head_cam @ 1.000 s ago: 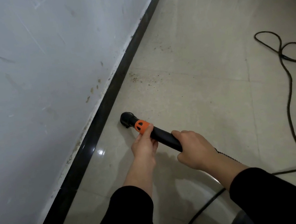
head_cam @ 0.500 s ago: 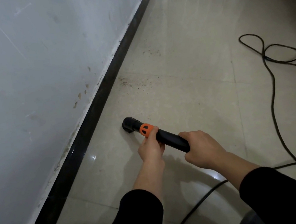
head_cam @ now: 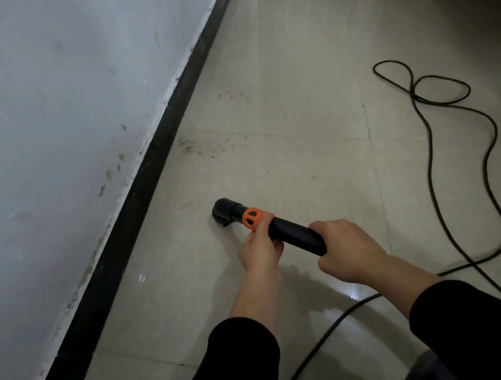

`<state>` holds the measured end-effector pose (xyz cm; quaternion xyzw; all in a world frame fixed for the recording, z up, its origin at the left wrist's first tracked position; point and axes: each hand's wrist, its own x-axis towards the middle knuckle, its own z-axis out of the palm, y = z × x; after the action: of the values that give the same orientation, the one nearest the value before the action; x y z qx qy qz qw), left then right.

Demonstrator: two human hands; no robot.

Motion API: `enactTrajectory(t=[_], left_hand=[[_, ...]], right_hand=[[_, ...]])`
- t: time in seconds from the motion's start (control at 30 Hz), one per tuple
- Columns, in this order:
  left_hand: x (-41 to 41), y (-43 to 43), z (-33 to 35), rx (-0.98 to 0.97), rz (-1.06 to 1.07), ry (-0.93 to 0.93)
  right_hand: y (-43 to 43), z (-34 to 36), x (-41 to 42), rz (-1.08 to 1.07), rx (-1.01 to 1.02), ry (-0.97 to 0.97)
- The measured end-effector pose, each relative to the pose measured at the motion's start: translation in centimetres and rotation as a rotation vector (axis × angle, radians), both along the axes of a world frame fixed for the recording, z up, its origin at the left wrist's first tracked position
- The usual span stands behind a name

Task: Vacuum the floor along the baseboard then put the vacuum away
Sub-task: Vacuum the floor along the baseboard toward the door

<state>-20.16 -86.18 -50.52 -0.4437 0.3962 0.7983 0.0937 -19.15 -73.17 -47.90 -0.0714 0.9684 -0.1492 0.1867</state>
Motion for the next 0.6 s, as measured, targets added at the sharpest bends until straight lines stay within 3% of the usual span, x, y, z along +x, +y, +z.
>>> enactTrajectory(t=[0.6], left_hand=[[-0.6,4.6,0.0,0.031,-0.129,-0.005]], right_hand=[[4.9,0.5,0.6,-0.106,0.025,-0.002]])
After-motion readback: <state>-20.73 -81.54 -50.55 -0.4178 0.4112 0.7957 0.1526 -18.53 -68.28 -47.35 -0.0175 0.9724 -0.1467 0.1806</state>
